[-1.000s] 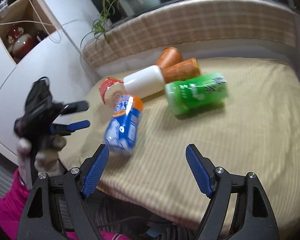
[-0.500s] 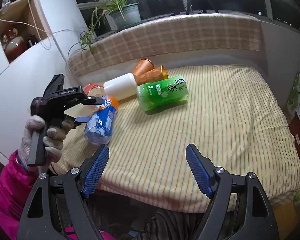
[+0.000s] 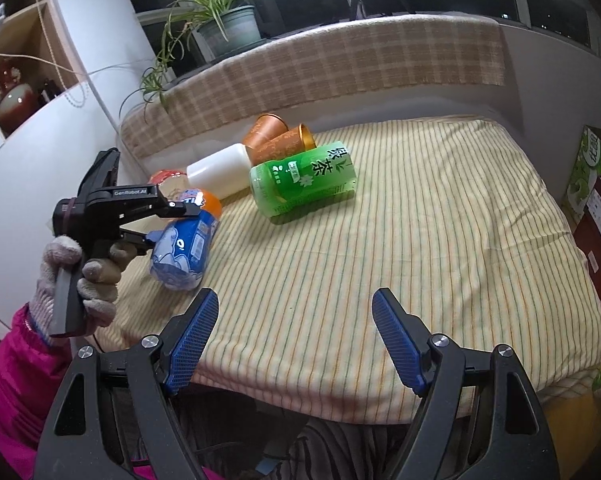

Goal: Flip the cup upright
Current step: 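Move the left gripper to the standing bottle and close around it, then hold the bottle upright with the left gripper and set it down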

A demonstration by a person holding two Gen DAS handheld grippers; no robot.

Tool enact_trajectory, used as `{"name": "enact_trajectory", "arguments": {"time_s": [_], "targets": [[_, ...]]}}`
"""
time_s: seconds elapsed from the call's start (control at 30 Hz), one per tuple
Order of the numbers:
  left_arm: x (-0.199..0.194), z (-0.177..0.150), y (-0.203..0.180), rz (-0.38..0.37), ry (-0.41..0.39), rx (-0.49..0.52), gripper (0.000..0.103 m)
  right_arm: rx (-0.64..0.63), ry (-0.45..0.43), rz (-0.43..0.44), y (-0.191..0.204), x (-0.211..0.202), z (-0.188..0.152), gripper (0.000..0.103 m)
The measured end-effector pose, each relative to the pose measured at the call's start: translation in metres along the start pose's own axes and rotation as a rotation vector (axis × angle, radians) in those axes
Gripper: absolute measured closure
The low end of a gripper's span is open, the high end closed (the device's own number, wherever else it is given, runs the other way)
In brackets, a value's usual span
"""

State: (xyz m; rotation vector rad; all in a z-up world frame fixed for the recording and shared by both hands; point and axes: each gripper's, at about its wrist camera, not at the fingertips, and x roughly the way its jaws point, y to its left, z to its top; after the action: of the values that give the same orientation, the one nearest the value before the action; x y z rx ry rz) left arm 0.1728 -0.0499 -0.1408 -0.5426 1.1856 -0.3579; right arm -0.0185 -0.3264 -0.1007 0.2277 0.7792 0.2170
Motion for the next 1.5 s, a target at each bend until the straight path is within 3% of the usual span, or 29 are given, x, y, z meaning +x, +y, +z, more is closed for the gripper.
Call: {"name": "enact_trajectory", "arguments": {"time_s": [0.43,0.73,0.97,1.5], "targets": [[-0.035,-0.031,-0.058,0.114,-0.207,0.307,0.044,0.019,0.002,-0.01,-0.006,0.005,-0.001,0.024],[-0.031,-0.048,-0.083,0.208,-0.333,0.488,0.044,0.036,-0.019,-0.021,-0.01,-0.001,-0.003,0.024],[-0.02,-0.054,-0.091,0.259,-0.392,0.562,0.044,0.035,-0.036,-0.05,-0.011,-0.006,-0.004,0.024],[-0.024,-0.066,-0.087,0.242,-0.412,0.603,0.044,0.028,-0.021,-0.051,-0.008,-0.001,-0.003,0.024]]}}
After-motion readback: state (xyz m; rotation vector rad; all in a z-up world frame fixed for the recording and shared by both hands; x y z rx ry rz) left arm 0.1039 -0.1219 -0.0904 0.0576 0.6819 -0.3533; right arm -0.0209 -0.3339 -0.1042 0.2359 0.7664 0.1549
